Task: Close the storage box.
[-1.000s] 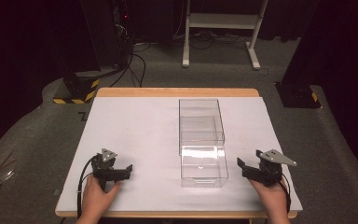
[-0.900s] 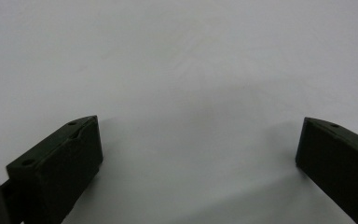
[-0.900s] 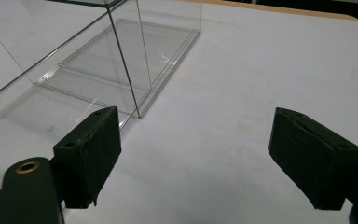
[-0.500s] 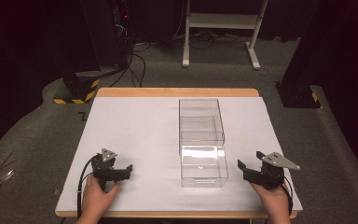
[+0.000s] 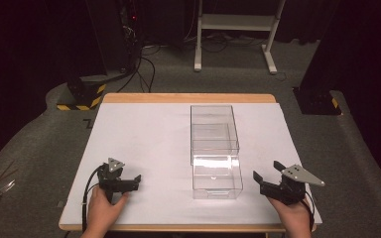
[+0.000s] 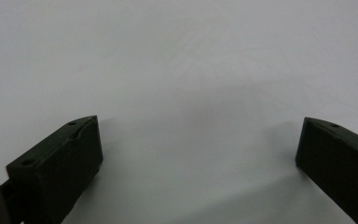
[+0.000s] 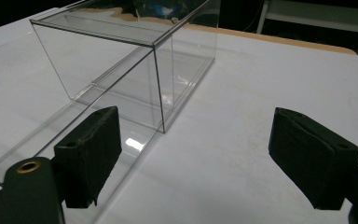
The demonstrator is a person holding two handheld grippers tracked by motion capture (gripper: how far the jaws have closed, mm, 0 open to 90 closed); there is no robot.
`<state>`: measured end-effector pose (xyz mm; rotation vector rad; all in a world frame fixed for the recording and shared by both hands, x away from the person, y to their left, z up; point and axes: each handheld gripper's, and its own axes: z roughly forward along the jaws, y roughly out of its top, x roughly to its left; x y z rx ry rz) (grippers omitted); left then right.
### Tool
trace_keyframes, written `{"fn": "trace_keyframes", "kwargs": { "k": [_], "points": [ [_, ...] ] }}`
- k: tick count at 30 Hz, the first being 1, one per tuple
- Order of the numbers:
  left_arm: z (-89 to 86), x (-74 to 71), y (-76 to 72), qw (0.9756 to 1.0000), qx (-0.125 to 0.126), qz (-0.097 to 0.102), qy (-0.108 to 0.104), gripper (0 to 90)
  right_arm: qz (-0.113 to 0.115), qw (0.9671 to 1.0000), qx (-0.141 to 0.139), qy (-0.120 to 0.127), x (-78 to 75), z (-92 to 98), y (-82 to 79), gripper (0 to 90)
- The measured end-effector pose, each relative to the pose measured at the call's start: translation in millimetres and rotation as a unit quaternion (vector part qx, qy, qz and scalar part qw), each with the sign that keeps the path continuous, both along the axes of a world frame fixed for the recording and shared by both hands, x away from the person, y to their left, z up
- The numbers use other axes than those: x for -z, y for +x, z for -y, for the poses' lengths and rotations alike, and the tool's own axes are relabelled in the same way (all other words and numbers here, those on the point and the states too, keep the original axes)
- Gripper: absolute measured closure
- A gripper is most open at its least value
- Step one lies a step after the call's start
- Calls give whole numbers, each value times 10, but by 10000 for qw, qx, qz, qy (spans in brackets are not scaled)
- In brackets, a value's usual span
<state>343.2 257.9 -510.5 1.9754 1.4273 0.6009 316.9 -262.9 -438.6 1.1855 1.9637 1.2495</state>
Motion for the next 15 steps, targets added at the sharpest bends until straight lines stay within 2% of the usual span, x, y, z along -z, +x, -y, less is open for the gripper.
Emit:
{"fn": "trace_keyframes", "kwargs": {
  "k": [15],
  "points": [
    [-1,0,0,10000,3,-3,-1,6,1,9995,-268,170,-29,-107,-100,172]
  ]
}}
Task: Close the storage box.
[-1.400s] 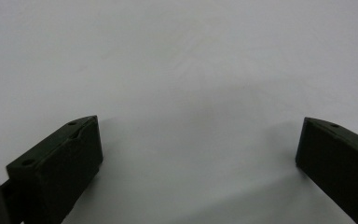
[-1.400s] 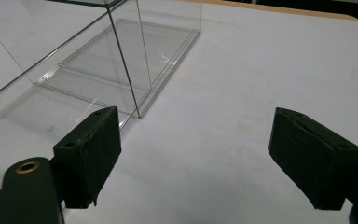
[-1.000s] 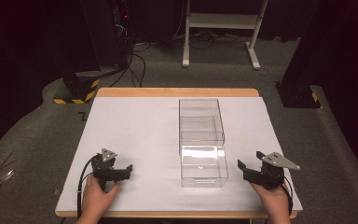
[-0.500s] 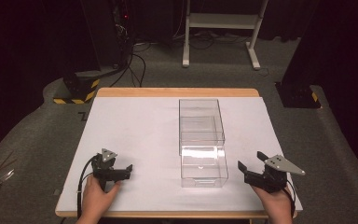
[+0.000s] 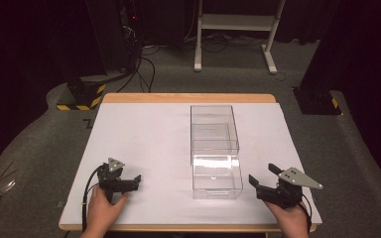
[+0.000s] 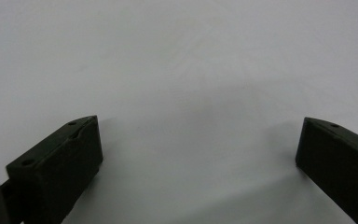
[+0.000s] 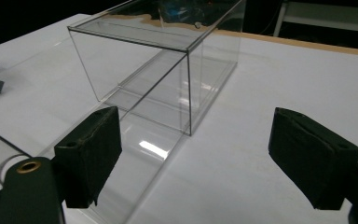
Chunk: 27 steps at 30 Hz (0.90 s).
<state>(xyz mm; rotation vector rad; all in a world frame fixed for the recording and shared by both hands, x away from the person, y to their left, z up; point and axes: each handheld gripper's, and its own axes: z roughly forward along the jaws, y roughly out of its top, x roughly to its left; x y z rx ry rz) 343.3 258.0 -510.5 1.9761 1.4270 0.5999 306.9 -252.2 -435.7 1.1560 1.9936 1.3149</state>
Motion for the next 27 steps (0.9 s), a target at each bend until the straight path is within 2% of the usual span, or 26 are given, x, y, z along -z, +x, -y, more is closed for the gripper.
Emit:
{"fn": "trace_keyframes", "kwargs": {
  "k": [8,10,16,27],
  "points": [
    [1,0,0,10000,-1,2,1,6,60,9997,-229,55,-22,-114,-83,176],
    [0,0,0,10000,-1,2,1,6,22,9994,-313,135,-10,-141,-93,181],
    [0,0,0,10000,-1,3,2,6,9,9986,-505,171,26,-226,-110,191],
    [-1,0,0,10000,2,5,9,6,-49,9976,-670,159,61,-319,-129,199]
  ]
}}
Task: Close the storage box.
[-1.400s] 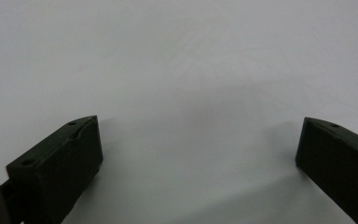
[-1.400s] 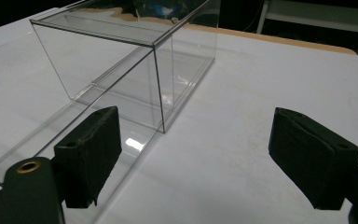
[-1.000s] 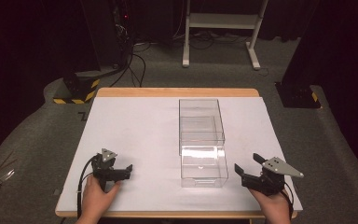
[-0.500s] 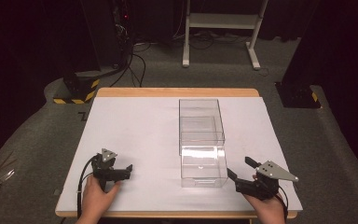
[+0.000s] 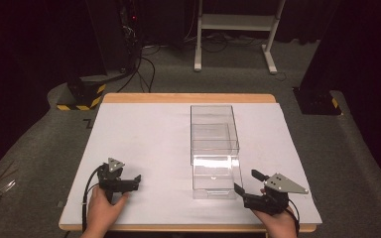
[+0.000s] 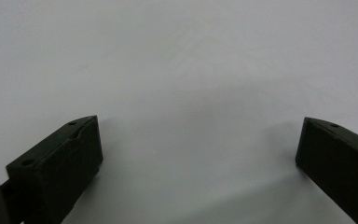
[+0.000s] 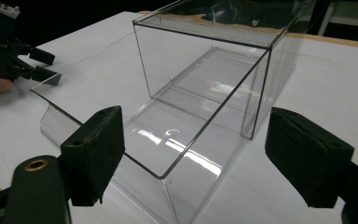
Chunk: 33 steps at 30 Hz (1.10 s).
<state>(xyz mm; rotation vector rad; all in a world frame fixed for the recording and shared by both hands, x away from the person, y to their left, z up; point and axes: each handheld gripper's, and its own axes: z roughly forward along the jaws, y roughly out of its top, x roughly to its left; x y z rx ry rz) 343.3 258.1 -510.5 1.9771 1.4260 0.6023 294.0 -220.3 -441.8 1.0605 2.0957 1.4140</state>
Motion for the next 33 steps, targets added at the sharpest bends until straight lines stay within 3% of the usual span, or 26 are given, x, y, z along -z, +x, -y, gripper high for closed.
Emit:
{"fn": "trace_keyframes", "kwargs": {
  "k": [17,26,33],
  "points": [
    [1,0,0,10000,-2,-5,-11,6,-100,9998,-186,-49,64,-48,11,195],
    [1,0,1,10000,-2,-6,-13,6,-24,10000,90,3,93,-62,67,200],
    [0,0,0,10000,-2,-5,-12,6,20,10000,52,19,94,-51,56,216]
  ]
}}
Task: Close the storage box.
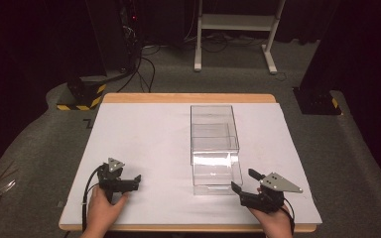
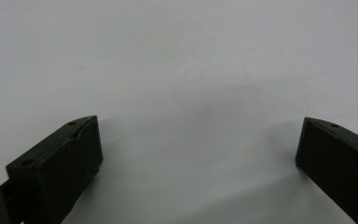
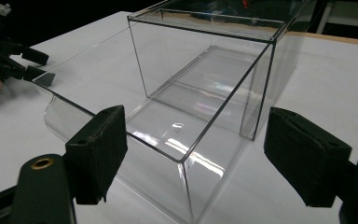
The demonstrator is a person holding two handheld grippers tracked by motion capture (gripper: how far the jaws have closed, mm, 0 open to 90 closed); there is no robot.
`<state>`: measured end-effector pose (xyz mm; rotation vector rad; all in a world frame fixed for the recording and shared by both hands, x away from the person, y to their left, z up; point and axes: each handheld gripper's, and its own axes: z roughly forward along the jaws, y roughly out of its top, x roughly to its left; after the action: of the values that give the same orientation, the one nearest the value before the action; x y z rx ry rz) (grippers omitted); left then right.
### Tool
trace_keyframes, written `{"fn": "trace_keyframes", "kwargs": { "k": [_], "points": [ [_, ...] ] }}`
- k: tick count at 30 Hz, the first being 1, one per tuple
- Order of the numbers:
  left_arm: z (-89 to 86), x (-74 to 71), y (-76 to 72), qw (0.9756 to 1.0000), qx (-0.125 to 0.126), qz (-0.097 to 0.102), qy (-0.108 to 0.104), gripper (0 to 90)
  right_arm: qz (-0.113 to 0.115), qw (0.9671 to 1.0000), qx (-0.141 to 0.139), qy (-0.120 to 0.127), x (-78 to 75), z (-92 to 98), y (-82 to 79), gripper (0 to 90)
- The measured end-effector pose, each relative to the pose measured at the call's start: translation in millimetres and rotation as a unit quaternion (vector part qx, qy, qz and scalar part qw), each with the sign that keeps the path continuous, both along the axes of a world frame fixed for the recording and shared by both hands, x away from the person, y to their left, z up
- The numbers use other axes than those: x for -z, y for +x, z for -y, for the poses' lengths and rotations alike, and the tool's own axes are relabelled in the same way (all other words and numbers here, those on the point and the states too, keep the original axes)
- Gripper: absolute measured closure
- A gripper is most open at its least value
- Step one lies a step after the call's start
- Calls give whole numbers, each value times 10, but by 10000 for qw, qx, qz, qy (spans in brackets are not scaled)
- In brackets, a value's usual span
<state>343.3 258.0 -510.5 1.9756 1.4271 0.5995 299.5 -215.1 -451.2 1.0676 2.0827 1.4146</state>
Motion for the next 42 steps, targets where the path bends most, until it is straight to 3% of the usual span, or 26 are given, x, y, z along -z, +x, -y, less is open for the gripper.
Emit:
{"fn": "trace_keyframes", "kwargs": {
  "k": [11,42],
  "points": [
    [0,0,0,10000,-1,-1,-4,6,-234,9994,-101,-251,129,4,5,227],
    [-3,-2,0,10000,13,-15,12,6,-167,9994,129,-284,176,-126,150,154]
  ]
}}
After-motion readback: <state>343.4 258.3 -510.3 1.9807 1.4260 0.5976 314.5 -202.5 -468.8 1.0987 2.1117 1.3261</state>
